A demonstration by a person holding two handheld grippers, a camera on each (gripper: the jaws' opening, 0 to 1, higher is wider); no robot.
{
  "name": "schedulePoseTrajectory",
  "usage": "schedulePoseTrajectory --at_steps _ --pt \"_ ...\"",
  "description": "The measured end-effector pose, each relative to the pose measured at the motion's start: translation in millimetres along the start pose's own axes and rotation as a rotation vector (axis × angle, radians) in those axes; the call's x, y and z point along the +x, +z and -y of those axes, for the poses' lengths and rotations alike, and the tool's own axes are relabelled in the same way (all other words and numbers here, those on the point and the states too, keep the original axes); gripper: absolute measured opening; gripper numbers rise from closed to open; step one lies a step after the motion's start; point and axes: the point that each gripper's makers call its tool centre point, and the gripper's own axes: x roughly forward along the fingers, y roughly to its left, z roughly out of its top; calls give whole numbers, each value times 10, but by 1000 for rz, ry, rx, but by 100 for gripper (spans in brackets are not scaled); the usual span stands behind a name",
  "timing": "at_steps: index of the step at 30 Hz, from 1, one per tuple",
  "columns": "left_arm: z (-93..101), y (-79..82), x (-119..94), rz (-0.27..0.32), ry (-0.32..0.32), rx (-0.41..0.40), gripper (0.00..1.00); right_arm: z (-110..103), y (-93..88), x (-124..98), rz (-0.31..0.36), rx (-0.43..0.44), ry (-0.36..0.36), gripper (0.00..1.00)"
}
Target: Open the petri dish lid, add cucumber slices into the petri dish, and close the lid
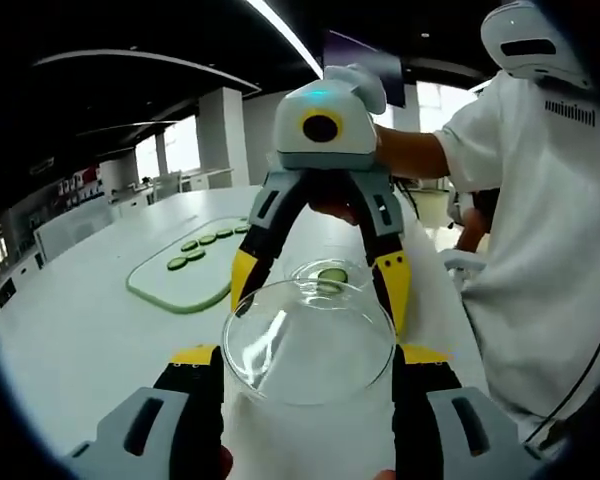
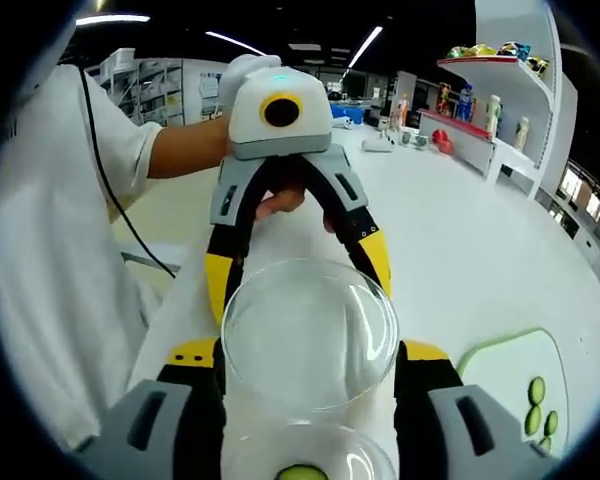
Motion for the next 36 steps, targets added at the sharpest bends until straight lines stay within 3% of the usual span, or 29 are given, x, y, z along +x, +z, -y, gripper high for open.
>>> schedulePoseTrajectory --at_steps 18,36 --pt "81 237 226 22 -43 49 68 -1 -141 -310 -14 27 -52 68" --pt "168 307 567 20 -103 62 68 -2 -390 -562 -36 62 -104 68"
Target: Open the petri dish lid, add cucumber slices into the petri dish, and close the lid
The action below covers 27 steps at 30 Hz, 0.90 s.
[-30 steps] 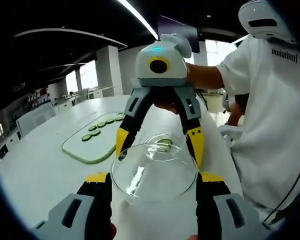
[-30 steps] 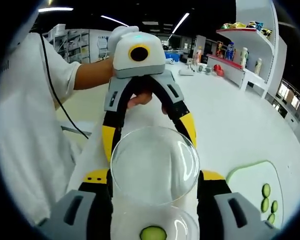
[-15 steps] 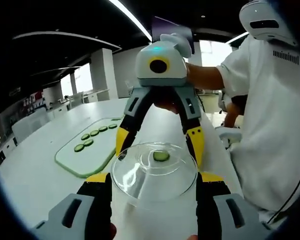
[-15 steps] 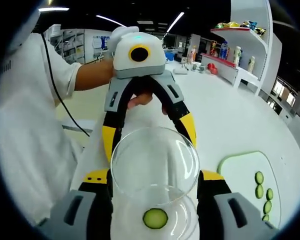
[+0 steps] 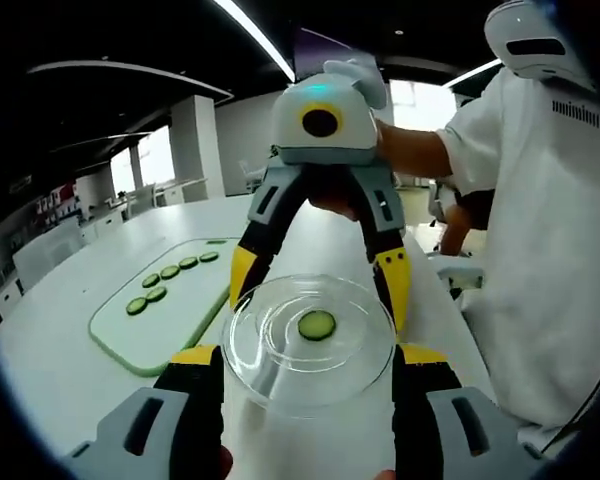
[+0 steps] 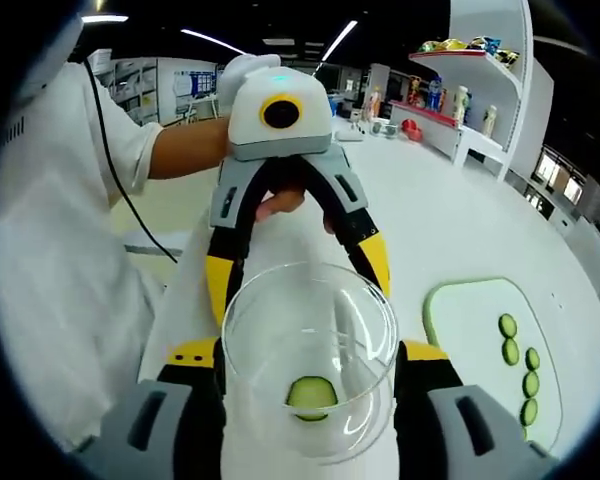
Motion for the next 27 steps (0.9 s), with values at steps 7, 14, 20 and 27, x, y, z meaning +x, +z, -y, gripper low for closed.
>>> schedulePoseTrajectory --at_steps 7,14,20,27 --pt "18 36 93 -1 -21 8 68 9 -68 -66 -2 15 -14 68" --pt "36 66 191 2 -41 13 68 19 -157 -136 -9 32 -26 68" --pt "48 86 269 -1 -60 18 68 23 -216 -183 -10 46 -37 68" --pt "62 102 323 -6 -72 22 68 25 -274 -218 -7 60 -44 68"
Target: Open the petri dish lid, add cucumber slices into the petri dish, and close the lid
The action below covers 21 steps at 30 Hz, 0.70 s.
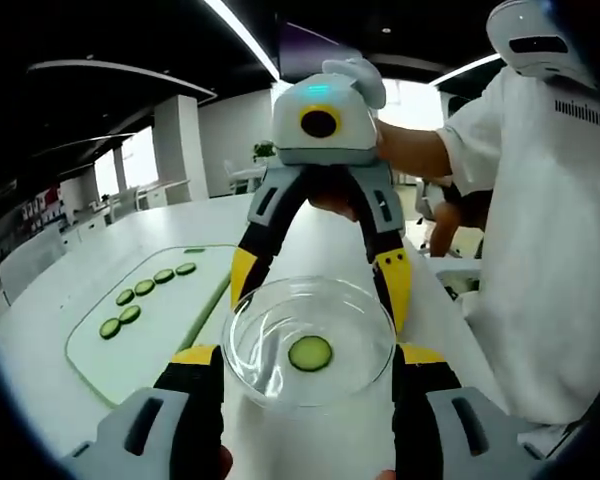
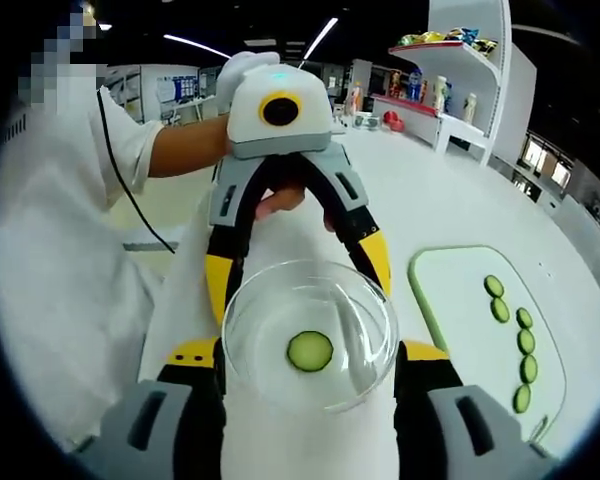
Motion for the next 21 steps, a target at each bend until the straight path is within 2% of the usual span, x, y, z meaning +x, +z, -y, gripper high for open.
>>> schedulePoseTrajectory --at_steps 21 --pt "-1 -65 62 -11 -13 -9 68 14 -75 31 1 17 3 68"
